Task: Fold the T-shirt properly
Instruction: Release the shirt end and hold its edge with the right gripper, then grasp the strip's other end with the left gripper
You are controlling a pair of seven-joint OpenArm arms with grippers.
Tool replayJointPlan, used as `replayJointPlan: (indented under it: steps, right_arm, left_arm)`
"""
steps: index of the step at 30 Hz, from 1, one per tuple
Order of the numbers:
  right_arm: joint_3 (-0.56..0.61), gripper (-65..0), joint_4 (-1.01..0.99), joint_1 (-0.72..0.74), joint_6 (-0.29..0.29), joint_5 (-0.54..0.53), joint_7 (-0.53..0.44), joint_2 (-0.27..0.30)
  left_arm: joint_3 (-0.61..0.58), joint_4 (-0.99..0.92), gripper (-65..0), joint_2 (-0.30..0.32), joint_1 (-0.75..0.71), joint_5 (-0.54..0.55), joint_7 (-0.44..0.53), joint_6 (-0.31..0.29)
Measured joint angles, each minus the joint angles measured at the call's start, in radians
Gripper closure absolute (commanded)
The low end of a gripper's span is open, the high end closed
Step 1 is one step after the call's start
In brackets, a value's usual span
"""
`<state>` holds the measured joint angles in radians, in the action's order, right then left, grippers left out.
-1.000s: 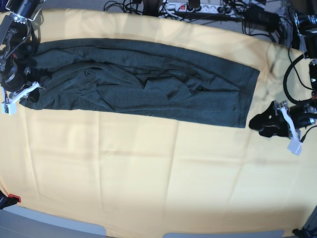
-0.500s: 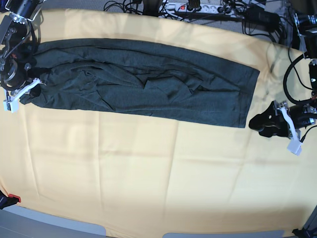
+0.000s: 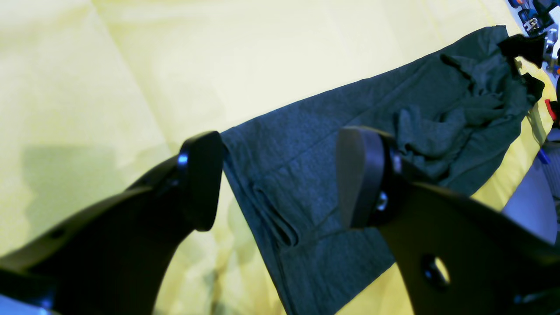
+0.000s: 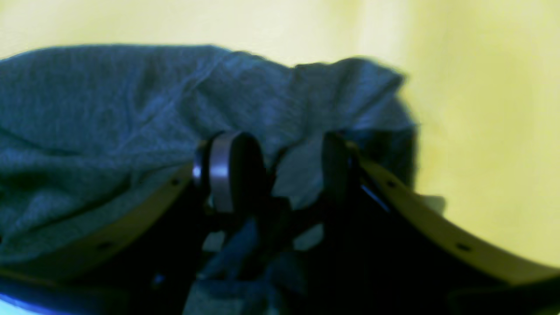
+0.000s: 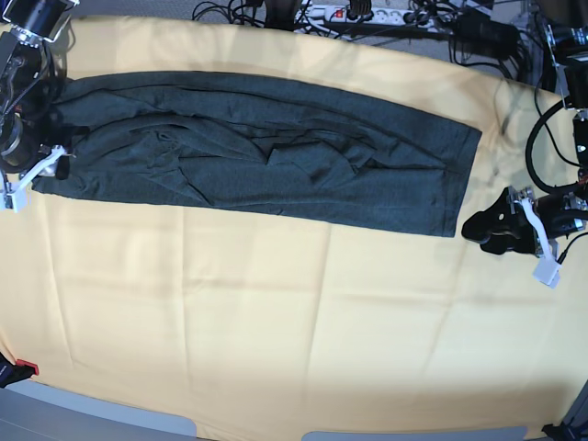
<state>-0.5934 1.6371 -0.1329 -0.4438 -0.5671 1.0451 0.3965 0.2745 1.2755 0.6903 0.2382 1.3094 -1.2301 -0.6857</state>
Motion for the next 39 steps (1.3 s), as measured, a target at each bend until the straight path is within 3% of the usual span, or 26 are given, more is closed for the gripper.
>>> replayJointPlan:
  steps: [4, 14, 16, 18, 19, 20, 27, 32, 37, 39]
  right_arm:
    - [-0.065, -30.8, 0.096, 0.006, -0.001, -0.058, 0.006, 0.013]
    - [-0.218, -29.6, 0.137, -0.047, -0.183, -0.478, 0.162, 0.011]
    - [-0.218, -22.8, 0.137, -0.088, -0.231, -0.537, 0.172, 0.009]
    - [-0.217, -9.1, 0.137, -0.126, -0.249, -0.568, 0.175, -0.006]
    - [-0.216, -1.2, 0.137, -0.14, -0.249, -0.568, 0.178, -0.018]
    - [-0.215, 0.0, 0.137, -0.149, -0.248, -0.563, 0.18, -0.031]
    - [-0.113, 0.0, 0.137, -0.15, -0.249, -0.558, 0.143, -0.084]
    - [-0.007, 0.0, 0.132, -0.151, -0.249, -0.327, 0.064, -0.084]
    - [0.059, 0.0, 0.114, -0.151, -0.249, -0.166, 0.006, -0.084]
    - [0.067, 0.0, 0.114, -0.153, -0.222, -0.13, -0.003, -0.084]
  left_arm:
    - [0.0, 0.0, -41.8, 0.0, 0.0, 0.0, 0.0, 0.0]
    - [0.003, 0.0, -41.8, 0.0, 0.0, 0.0, 0.0, 0.0]
    - [0.026, 0.0, -41.8, -0.003, 0.0, -0.01, 0.0, 0.019]
    - [0.066, 0.0, -41.8, -0.003, 0.0, -0.021, -0.001, 0.028]
    - [0.091, 0.0, -41.8, -0.003, 0.0, -0.025, -0.001, 0.031]
    - [0.117, 0.0, -41.8, -0.003, 0.0, -0.034, 0.0, 0.031]
    - [0.229, 0.0, -41.8, 0.0, -0.029, -0.061, 0.007, 0.055]
    - [0.237, -0.001, -41.8, -0.003, -0.113, -0.064, 0.003, 0.054]
    - [0.237, -0.001, -41.8, -0.005, -0.127, -0.061, 0.007, 0.053]
    - [0.237, -0.001, -41.8, -0.005, -0.127, -0.061, 0.006, 0.053]
